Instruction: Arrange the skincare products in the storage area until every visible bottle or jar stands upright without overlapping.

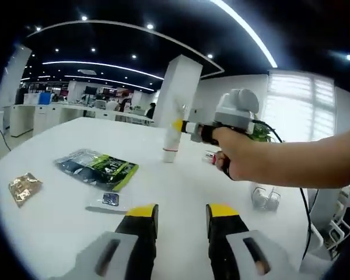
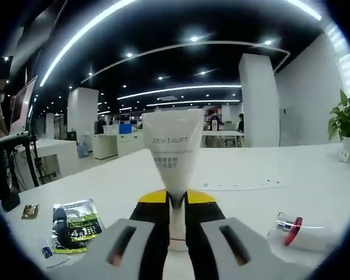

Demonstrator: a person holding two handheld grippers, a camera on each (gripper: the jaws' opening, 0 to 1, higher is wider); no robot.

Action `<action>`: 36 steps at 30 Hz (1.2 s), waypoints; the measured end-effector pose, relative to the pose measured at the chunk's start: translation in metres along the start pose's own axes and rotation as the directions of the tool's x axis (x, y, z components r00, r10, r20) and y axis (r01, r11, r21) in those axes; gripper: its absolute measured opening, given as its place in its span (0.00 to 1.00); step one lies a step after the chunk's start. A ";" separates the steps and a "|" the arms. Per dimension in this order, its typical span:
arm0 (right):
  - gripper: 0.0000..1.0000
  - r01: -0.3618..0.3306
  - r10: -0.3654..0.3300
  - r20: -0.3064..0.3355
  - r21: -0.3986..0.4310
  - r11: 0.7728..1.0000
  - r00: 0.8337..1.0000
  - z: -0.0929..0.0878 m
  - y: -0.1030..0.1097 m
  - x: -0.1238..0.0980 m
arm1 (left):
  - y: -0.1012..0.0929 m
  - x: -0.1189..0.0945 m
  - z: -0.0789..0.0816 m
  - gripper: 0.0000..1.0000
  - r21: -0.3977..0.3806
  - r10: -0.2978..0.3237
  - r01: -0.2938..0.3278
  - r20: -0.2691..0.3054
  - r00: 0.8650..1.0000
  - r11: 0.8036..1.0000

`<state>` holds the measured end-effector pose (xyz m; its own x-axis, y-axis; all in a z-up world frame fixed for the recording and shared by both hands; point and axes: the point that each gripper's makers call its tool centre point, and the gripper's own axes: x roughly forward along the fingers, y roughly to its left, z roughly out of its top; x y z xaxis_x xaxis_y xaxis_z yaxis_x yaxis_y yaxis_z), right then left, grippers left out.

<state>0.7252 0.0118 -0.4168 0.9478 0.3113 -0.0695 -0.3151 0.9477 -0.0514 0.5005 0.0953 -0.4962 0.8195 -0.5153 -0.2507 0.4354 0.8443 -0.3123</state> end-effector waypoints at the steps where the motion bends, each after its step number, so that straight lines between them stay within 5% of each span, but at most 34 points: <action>1: 0.07 0.000 0.000 0.001 -0.013 1.000 1.000 0.000 0.000 0.000 | -0.001 -0.001 -0.002 0.33 0.009 0.002 -0.002 -0.002 1.000 1.000; 13: 0.10 -0.001 0.002 -0.009 0.031 1.000 1.000 -0.001 -0.003 -0.001 | 0.002 -0.002 -0.005 0.34 0.001 0.006 -0.006 0.005 1.000 1.000; 26: 0.40 -0.025 0.029 -0.033 0.100 0.995 0.999 -0.008 -0.002 -0.003 | 0.005 -0.005 -0.004 0.34 -0.023 0.008 -0.007 0.026 1.000 1.000; 36: 0.46 -0.080 0.085 -0.058 0.085 0.993 0.995 -0.011 0.004 -0.006 | 0.002 -0.006 -0.001 0.35 -0.028 -0.021 0.022 0.057 0.998 0.999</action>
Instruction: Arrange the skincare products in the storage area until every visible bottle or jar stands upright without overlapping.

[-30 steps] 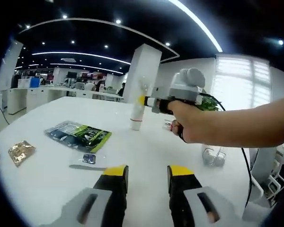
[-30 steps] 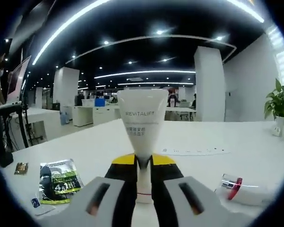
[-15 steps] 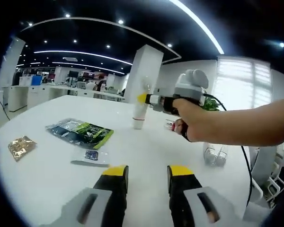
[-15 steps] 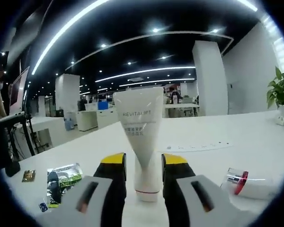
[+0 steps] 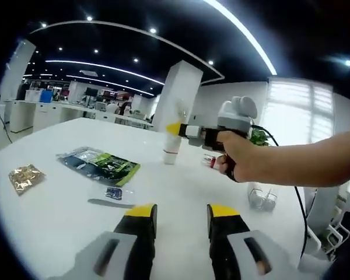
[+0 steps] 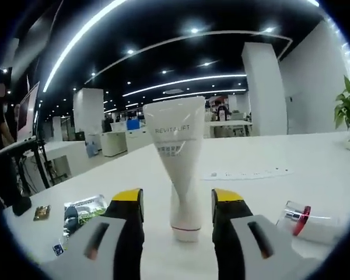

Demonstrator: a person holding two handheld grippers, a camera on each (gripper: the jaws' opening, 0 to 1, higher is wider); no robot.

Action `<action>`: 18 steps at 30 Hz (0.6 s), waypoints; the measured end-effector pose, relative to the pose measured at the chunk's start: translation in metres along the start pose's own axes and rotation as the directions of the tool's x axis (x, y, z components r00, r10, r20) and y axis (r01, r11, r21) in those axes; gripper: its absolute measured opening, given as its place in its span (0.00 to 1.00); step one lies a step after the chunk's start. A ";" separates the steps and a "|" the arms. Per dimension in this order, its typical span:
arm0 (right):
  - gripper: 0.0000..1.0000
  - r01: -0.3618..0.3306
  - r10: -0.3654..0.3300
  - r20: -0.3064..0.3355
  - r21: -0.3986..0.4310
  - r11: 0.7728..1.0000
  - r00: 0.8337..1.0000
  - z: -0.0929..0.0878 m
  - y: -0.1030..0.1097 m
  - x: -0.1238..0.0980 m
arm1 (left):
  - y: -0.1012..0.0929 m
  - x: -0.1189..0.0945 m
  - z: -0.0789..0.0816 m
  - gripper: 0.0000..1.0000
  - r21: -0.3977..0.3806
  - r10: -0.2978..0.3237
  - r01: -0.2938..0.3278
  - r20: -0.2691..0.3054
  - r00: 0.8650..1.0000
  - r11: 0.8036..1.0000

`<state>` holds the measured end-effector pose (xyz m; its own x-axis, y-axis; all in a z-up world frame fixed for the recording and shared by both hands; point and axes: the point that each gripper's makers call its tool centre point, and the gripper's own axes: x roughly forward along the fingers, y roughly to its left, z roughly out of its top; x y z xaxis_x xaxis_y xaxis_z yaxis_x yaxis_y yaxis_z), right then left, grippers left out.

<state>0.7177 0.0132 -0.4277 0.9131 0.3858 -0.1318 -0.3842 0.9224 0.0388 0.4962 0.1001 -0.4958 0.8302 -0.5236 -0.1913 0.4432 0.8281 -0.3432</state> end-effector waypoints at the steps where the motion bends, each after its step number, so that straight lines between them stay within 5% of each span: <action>1: 0.47 -0.003 0.003 0.000 0.005 1.000 1.000 0.001 -0.001 -0.001 | -0.001 0.000 0.000 0.35 0.002 -0.003 0.003 0.001 1.000 1.000; 7: 0.53 -0.083 0.083 0.001 0.050 0.995 0.997 0.010 -0.004 -0.003 | -0.002 0.001 -0.001 0.35 0.013 -0.010 0.010 -0.008 1.000 1.000; 11: 0.55 -0.211 0.210 0.012 0.049 0.976 0.978 0.020 0.000 -0.008 | -0.001 0.000 -0.001 0.35 0.004 -0.010 0.010 -0.010 1.000 1.000; 14: 0.58 -0.348 0.348 -0.009 0.003 0.937 0.937 0.024 0.005 -0.014 | 0.000 0.000 0.000 0.35 -0.016 -0.008 0.008 -0.003 1.000 1.000; 18: 0.56 -0.443 0.441 -0.034 -0.052 0.895 0.897 0.025 0.001 -0.015 | 0.000 0.001 -0.002 0.35 -0.022 -0.009 0.009 -0.011 1.000 1.000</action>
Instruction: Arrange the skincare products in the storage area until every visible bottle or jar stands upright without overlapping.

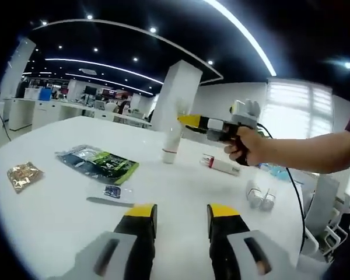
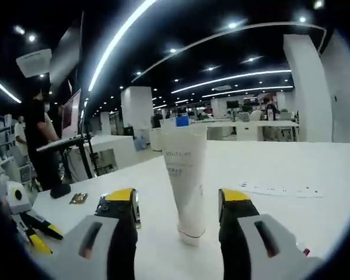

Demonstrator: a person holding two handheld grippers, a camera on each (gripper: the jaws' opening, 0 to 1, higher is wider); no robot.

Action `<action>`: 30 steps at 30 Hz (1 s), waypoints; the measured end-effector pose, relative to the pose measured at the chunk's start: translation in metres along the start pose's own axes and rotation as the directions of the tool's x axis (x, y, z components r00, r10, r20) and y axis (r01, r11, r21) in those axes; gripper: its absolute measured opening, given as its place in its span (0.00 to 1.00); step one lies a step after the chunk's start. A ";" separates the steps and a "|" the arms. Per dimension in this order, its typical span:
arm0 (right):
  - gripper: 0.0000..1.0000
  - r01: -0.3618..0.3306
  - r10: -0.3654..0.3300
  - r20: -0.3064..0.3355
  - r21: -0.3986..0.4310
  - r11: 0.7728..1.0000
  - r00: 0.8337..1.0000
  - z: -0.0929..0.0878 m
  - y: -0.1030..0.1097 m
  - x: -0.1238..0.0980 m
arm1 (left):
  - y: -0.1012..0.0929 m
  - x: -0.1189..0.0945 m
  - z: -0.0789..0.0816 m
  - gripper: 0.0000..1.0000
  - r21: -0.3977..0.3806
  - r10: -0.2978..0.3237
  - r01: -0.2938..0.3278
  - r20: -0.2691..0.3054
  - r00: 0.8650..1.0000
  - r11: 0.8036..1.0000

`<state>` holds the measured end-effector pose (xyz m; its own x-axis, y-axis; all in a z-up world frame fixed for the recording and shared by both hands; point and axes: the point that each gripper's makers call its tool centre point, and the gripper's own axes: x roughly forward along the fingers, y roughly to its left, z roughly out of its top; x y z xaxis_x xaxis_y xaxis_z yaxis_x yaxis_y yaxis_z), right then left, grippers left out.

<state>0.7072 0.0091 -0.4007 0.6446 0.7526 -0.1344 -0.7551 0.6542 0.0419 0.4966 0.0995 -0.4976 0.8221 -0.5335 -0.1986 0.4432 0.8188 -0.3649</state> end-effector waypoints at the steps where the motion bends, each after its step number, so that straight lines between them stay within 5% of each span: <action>1: 0.54 -0.056 0.056 -0.002 -0.010 0.998 0.998 -0.001 0.001 0.002 | 0.000 0.000 0.000 0.35 -0.014 -0.003 0.003 -0.001 1.000 1.000; 4: 0.46 -0.184 0.184 -0.013 -0.010 0.983 0.983 -0.006 0.006 0.003 | 0.006 -0.001 0.002 0.35 -0.036 0.015 -0.015 0.010 1.000 0.999; 9: 0.53 -0.231 0.231 -0.025 -0.023 0.973 0.973 -0.010 -0.006 0.013 | 0.008 -0.002 0.001 0.35 -0.053 0.027 -0.027 0.009 1.000 0.998; 14: 0.52 -0.336 0.336 -0.031 -0.017 0.942 0.941 -0.015 0.000 0.021 | 0.004 -0.001 0.001 0.35 -0.035 0.014 -0.014 0.007 1.000 0.999; 23: 0.56 -0.439 0.436 -0.069 -0.044 0.897 0.897 -0.023 0.005 0.032 | 0.004 0.000 0.000 0.34 -0.037 0.011 -0.011 0.000 1.000 0.999; 30: 0.38 -0.453 0.449 -0.070 -0.063 0.889 0.891 -0.021 0.005 0.041 | 0.003 0.001 -0.003 0.33 -0.029 0.012 -0.012 -0.018 1.000 0.999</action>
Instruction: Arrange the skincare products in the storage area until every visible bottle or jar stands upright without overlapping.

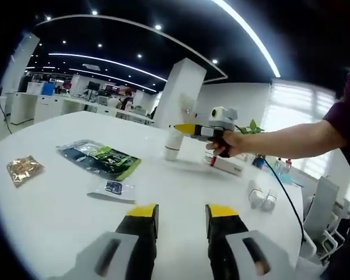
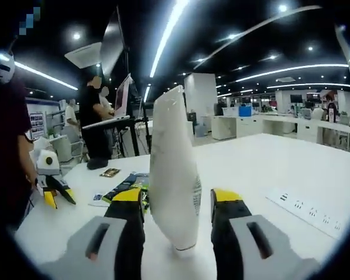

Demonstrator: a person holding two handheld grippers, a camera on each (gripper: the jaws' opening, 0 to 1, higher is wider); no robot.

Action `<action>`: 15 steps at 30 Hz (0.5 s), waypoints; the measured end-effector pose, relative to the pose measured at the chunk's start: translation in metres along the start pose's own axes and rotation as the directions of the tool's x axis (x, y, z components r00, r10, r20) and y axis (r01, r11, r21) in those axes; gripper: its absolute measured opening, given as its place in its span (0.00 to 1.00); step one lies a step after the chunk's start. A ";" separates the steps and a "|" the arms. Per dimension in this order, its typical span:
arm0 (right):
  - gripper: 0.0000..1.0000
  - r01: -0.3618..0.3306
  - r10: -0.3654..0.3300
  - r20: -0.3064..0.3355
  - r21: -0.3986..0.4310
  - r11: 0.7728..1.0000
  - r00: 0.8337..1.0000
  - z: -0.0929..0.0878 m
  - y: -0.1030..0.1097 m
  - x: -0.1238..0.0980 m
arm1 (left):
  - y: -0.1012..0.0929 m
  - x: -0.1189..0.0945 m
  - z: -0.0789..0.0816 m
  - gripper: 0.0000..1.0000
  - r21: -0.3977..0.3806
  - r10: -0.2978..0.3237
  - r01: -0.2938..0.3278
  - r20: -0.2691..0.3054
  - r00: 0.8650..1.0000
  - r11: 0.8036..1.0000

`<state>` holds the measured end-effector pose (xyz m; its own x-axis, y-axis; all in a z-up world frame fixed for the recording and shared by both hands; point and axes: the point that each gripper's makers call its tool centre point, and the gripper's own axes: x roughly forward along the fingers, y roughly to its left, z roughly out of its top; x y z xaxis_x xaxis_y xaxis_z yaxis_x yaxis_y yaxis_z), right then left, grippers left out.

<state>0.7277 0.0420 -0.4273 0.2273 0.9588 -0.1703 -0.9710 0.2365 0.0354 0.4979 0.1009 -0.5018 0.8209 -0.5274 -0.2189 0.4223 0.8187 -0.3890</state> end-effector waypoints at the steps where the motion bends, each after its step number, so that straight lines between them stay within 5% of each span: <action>1: 0.34 -0.013 0.013 0.003 0.001 1.000 1.000 0.000 0.001 0.000 | 0.000 0.000 0.000 0.33 0.001 0.001 -0.001 0.000 1.000 1.000; 15: 0.29 -0.010 0.010 -0.002 -0.042 0.999 1.000 0.000 0.003 -0.001 | -0.001 0.001 -0.001 0.32 0.012 0.000 0.000 -0.006 1.000 1.000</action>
<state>0.7249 0.0414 -0.4274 0.2177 0.9608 -0.1718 -0.9754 0.2203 -0.0040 0.4975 0.0994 -0.5028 0.8186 -0.5286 -0.2249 0.4265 0.8215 -0.3785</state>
